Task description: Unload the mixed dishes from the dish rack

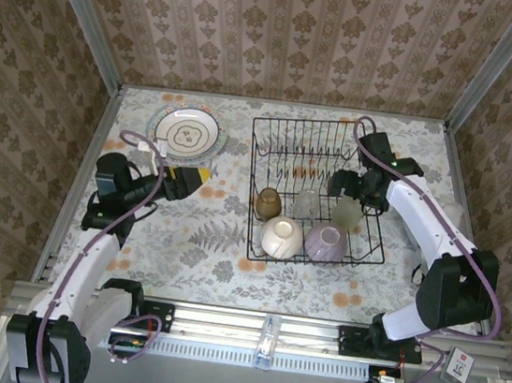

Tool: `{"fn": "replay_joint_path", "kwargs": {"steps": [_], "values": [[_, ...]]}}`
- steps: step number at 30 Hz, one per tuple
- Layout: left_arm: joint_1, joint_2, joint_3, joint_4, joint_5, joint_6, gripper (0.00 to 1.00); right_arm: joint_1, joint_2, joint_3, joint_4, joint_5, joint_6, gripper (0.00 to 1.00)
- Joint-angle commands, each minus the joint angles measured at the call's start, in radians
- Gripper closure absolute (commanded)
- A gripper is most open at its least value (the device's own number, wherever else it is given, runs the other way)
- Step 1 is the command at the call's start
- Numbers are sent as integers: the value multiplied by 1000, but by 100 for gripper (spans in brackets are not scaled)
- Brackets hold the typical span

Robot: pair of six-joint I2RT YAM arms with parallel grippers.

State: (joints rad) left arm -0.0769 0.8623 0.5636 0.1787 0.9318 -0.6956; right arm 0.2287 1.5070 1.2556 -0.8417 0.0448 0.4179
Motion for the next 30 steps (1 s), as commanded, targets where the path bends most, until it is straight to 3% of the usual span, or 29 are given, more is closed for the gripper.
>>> {"fn": "replay_joint_path", "kwargs": {"steps": [1, 13, 21, 30], "values": [[11, 0, -14, 62, 29, -30, 0, 6, 28, 28, -22, 66, -4, 4], [16, 3, -19, 64, 20, -39, 0, 22, 89, 51, -39, 129, -19, 16], [33, 47, 10, -34, -19, -76, 0, 38, 73, 24, -28, 92, -11, 36], [40, 80, -51, 204, -48, -251, 0, 39, 21, 4, -16, 52, -8, 66]]}}
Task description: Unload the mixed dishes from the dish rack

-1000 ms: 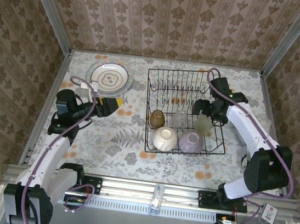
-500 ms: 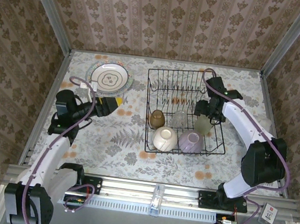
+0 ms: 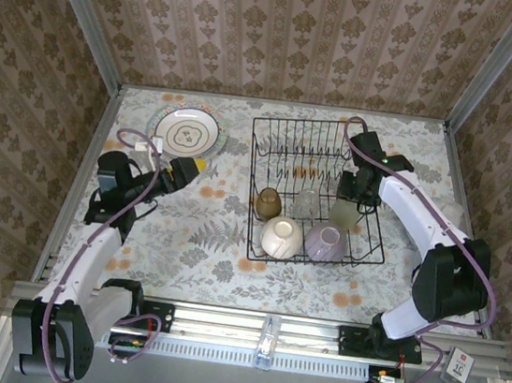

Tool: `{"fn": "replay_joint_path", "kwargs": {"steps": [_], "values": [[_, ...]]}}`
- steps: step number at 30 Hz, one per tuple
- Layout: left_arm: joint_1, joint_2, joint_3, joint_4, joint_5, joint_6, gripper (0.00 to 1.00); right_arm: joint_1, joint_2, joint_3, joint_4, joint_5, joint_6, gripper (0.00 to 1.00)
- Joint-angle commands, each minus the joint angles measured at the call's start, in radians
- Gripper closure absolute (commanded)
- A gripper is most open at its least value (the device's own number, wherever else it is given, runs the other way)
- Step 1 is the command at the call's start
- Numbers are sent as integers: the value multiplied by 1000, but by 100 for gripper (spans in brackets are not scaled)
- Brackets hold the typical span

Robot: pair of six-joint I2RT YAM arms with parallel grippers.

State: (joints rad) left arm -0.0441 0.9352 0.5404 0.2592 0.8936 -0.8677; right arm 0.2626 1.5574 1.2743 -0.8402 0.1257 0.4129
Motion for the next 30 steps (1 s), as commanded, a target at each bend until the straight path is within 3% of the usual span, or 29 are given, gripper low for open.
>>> {"fn": "replay_joint_path", "kwargs": {"steps": [1, 11, 20, 30], "values": [[9, 9, -40, 150, -15, -101, 0, 4, -37, -14, -17, -29, -5, 68], [14, 66, -105, 391, -24, -247, 0, -23, -108, 0, -19, -80, -16, 81], [-34, 60, -106, 395, -43, -207, 0, -71, -138, 15, -7, -189, -5, 90], [-172, 45, -102, 377, -124, -49, 1, -164, -235, 27, 2, -355, 28, 95]]}}
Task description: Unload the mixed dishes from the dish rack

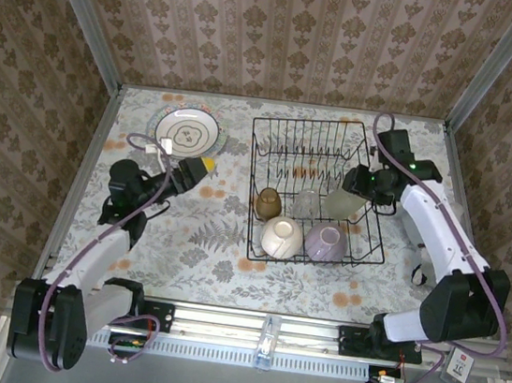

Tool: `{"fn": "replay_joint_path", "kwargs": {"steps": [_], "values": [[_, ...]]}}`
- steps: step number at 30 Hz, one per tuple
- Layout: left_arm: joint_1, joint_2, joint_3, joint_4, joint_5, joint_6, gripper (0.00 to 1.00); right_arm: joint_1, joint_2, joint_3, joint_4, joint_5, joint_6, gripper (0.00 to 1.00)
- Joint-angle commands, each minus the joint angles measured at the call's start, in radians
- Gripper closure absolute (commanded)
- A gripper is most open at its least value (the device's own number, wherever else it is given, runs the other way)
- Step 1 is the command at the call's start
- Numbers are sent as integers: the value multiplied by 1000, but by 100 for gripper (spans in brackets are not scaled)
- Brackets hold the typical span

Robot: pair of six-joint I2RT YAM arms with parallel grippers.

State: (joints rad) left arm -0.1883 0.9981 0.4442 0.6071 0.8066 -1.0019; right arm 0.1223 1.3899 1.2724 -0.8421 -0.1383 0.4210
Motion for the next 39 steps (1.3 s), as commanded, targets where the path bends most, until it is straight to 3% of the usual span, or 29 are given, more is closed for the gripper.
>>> {"fn": "replay_joint_path", "kwargs": {"steps": [1, 11, 18, 25, 39], "values": [[-38, -14, -2, 34, -44, 100, 1, -35, -80, 31, 4, -114, 28, 95], [-167, 190, 55, 327, -18, 160, 5, -93, -178, 41, 88, -439, 157, 98], [-247, 444, 161, 675, 103, 11, 15, -98, -216, -12, 220, -663, 279, 99], [-372, 498, 251, 669, 127, 64, 14, -101, -229, -51, 284, -747, 326, 100], [-475, 580, 366, 670, 118, 28, 14, -101, -241, -103, 392, -823, 398, 100]]}}
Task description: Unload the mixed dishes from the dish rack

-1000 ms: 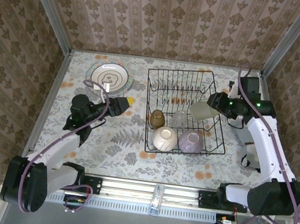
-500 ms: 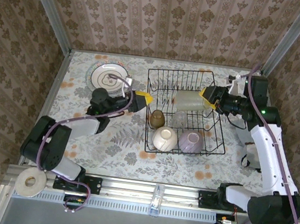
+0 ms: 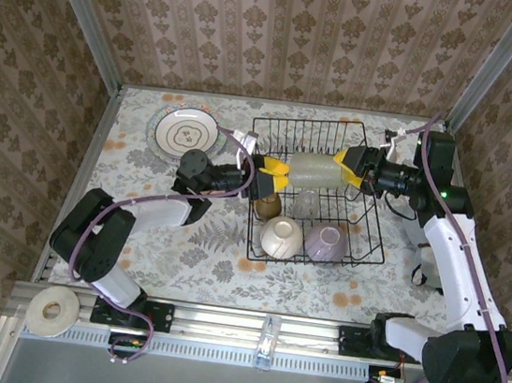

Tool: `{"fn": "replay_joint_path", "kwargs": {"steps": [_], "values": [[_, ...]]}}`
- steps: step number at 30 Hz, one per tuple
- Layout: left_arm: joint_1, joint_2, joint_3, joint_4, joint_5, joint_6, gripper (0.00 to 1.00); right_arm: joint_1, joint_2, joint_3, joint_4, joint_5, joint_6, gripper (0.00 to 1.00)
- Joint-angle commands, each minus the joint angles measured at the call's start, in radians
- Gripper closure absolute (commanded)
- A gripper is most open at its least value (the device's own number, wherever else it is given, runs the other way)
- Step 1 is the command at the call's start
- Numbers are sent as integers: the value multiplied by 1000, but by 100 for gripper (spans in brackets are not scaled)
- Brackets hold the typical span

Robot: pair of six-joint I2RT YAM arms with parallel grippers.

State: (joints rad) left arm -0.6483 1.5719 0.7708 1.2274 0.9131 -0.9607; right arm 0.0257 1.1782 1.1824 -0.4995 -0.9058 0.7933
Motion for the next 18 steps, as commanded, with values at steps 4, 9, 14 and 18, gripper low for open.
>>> {"fn": "replay_joint_path", "kwargs": {"steps": [4, 9, 14, 18], "values": [[-39, 10, 58, 52, 9, -22, 15, -5, -30, -16, 35, -58, 11, 100], [-67, -17, 55, 50, -4, -36, 28, -4, -32, -26, 55, -66, 18, 100], [-77, -43, 37, 49, -29, -58, 60, -4, -28, -35, 89, -83, 39, 100], [-76, -41, 30, 38, -57, -65, 91, 5, -28, -41, 120, -95, 58, 100]]}}
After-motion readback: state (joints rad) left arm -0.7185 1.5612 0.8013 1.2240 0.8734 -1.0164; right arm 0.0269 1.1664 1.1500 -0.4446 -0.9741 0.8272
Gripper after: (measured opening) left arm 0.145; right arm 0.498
